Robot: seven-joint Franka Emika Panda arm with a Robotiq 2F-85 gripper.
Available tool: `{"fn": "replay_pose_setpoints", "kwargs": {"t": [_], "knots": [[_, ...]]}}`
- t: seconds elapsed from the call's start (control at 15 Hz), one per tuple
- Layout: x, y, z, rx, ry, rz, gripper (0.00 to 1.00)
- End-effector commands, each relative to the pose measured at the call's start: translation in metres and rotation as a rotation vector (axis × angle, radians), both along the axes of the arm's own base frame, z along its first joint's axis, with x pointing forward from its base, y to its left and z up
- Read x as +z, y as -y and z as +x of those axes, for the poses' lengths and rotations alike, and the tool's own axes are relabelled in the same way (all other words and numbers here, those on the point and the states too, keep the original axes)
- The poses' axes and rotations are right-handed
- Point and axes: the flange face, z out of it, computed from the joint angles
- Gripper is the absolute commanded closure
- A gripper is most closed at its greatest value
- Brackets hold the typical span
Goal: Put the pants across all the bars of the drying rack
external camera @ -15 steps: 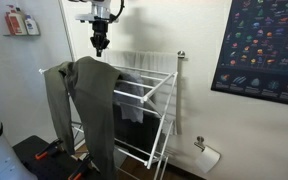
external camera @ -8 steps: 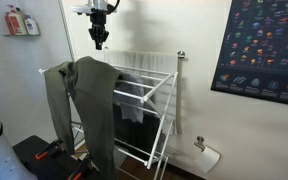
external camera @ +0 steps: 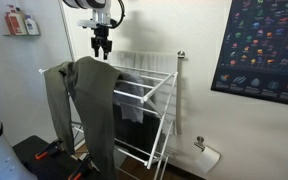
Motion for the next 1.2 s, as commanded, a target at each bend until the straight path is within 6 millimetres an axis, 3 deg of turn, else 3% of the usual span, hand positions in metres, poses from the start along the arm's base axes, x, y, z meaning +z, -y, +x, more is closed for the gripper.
{"fn": "replay_pose_setpoints", "kwargs": {"t": [0.0,0.27,0.73,1.13], "knots": [[-0.023,-0.011,0.014,0.018,-0.009,0.03,0.0],[-0.038,-0.026,0.017,0.03,-0.063,0.052,0.0],[-0.024,-0.05,0.008,0.061,-0.103,0.045,0.0],[-0.02,-0.053,-0.005,0.077,-0.21,-0.014,0.0]]}}
